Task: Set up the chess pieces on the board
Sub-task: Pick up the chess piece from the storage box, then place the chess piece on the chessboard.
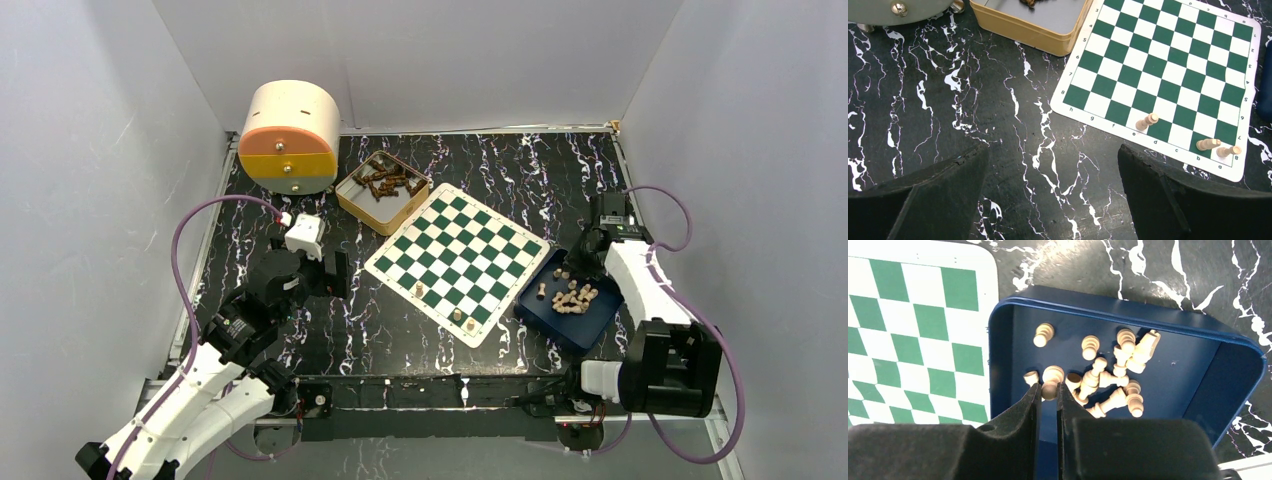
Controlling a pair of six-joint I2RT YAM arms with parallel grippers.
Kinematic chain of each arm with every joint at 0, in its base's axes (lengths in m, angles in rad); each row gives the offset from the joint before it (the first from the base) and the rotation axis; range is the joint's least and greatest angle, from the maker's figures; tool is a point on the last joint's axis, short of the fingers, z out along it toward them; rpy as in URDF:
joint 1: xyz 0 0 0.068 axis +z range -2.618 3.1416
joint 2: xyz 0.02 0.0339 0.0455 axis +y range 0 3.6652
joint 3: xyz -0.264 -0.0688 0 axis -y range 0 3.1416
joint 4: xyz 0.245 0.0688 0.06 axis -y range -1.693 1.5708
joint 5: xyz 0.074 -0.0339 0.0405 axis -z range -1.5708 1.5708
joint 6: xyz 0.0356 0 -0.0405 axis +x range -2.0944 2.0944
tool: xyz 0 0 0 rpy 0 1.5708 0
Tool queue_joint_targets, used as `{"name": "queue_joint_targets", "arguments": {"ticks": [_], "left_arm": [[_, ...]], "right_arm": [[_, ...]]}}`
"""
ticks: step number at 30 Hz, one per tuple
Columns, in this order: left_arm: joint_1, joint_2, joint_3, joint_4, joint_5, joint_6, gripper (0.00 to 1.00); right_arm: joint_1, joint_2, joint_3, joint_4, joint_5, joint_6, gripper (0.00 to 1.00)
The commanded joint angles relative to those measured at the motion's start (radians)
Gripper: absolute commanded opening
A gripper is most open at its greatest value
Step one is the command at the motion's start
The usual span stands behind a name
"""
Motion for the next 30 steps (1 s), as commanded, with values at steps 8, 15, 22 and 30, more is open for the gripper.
{"name": "queue_joint_targets", "arguments": {"ticks": [8, 15, 22, 30], "left_arm": [[-0.003, -0.001, -0.008, 0.034, 0.001, 0.003, 0.97], [-0.003, 0.0, -0.008, 0.035, 0.003, 0.0, 0.97], [-0.003, 0.004, -0.009, 0.036, 0.006, -0.002, 0.97], [-0.003, 0.004, -0.009, 0.036, 0.009, -0.003, 0.97]], "right_arm": [[0.08, -0.083, 0.162, -0.112, -0.081, 0.011, 0.19], [0.264, -0.08, 0.216, -0.164, -0.045, 0.089, 0.19], [0.509, -0.044, 0.22, -0.184, 0.02, 0.193, 0.19], [0.722, 0.054, 0.213, -0.18, 0.116, 0.286, 0.19]]}}
